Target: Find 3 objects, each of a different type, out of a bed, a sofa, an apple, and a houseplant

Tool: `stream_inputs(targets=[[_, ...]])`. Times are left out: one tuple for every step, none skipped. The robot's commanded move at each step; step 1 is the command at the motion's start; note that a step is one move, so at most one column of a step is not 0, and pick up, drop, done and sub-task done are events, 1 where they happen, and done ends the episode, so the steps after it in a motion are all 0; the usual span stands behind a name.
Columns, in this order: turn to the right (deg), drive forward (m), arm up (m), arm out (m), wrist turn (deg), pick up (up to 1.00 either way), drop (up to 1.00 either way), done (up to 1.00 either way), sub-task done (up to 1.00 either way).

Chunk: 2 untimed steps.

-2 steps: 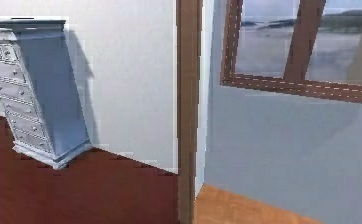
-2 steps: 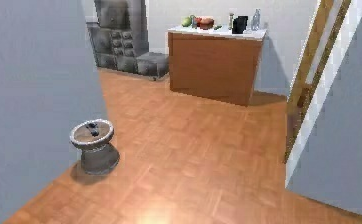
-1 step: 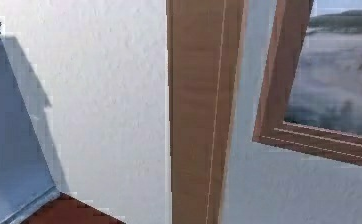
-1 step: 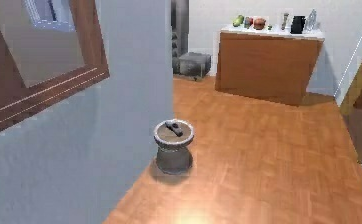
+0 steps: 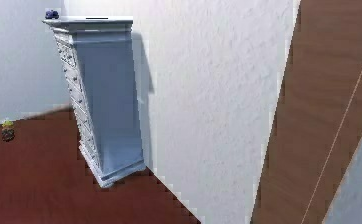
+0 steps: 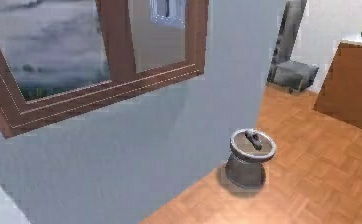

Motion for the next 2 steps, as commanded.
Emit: stream_inputs(targets=[[0.0, 0.05, 0.0, 0.0, 0.0, 0.0, 0.0, 0.0, 0.0], [-45.0, 0.0, 0.0, 0.0, 0.0, 0.0, 0.0, 0.0, 0.0]])
